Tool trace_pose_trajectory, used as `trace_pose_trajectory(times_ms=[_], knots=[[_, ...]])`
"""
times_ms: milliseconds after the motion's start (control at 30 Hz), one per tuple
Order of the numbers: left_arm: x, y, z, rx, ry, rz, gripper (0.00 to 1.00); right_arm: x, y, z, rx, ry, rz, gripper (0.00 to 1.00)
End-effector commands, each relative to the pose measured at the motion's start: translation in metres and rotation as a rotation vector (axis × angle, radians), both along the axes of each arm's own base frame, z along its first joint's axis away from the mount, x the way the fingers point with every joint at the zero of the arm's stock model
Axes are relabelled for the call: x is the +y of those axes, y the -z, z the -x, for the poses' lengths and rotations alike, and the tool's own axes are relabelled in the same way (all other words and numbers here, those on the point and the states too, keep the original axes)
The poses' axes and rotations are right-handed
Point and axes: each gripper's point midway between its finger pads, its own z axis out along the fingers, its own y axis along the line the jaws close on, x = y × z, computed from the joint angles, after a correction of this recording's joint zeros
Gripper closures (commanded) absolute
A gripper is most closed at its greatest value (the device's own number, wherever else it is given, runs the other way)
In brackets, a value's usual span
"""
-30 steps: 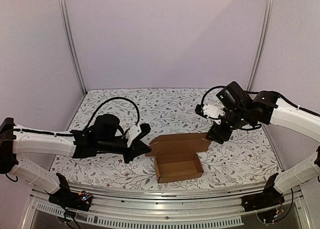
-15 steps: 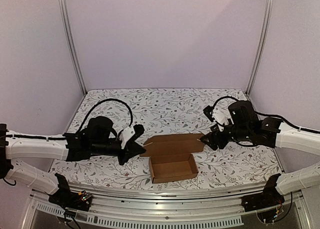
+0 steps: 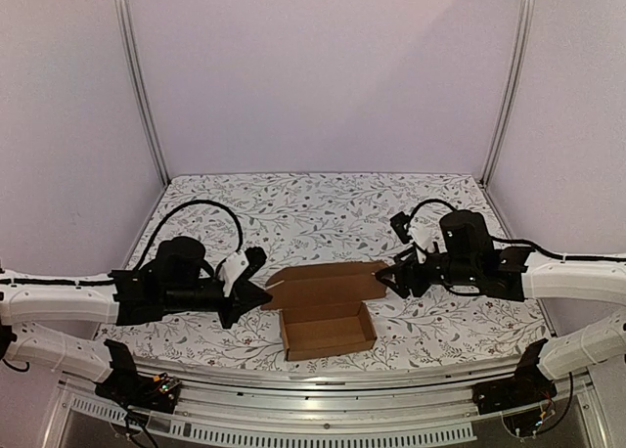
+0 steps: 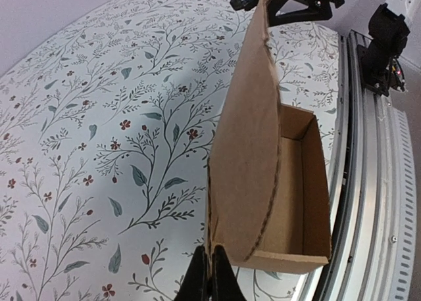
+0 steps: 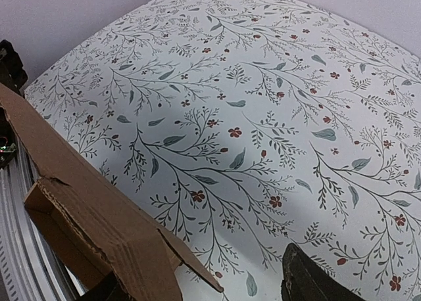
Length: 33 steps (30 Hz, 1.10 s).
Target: Fold the paper box
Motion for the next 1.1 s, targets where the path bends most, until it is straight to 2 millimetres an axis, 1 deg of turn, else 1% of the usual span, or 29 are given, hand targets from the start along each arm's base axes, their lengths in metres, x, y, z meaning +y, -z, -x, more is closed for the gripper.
trace_pose_trajectory(times_ms=[0,200,333,467,633,700,967,1000,1067], knots=[[0.01,0.006,-0.002,0.005,-0.039,-0.019,1.0,0.008,0.008,0.0,0.004,-0.02,-0.057,0.33],[0.012,0.007,-0.002,0.004,-0.044,-0.02,1.0,0.007,0.018,0.004,-0.006,-0.023,-0.106,0.38],[0.011,0.007,-0.003,0.006,-0.047,-0.023,1.0,0.008,0.022,0.008,-0.005,-0.032,-0.138,0.44],[0.01,0.008,-0.004,0.009,-0.046,-0.028,1.0,0.012,0.019,0.01,-0.014,-0.053,-0.173,0.54],[0.01,0.01,-0.005,0.014,-0.048,-0.034,1.0,0.015,0.022,0.011,-0.017,-0.069,-0.173,0.74],[0.011,0.011,-0.005,0.014,-0.049,-0.036,1.0,0.016,0.025,0.012,-0.01,-0.076,-0.17,0.79],[0.012,0.01,-0.009,0.019,-0.082,-0.033,1.0,0.013,0.034,0.016,0.012,-0.08,-0.165,0.84],[0.012,0.009,-0.01,0.018,-0.085,-0.032,1.0,0.013,0.035,0.016,0.015,-0.077,-0.164,0.84],[0.012,0.009,-0.01,0.017,-0.087,-0.032,1.0,0.012,0.036,0.016,0.016,-0.071,-0.162,0.79]])
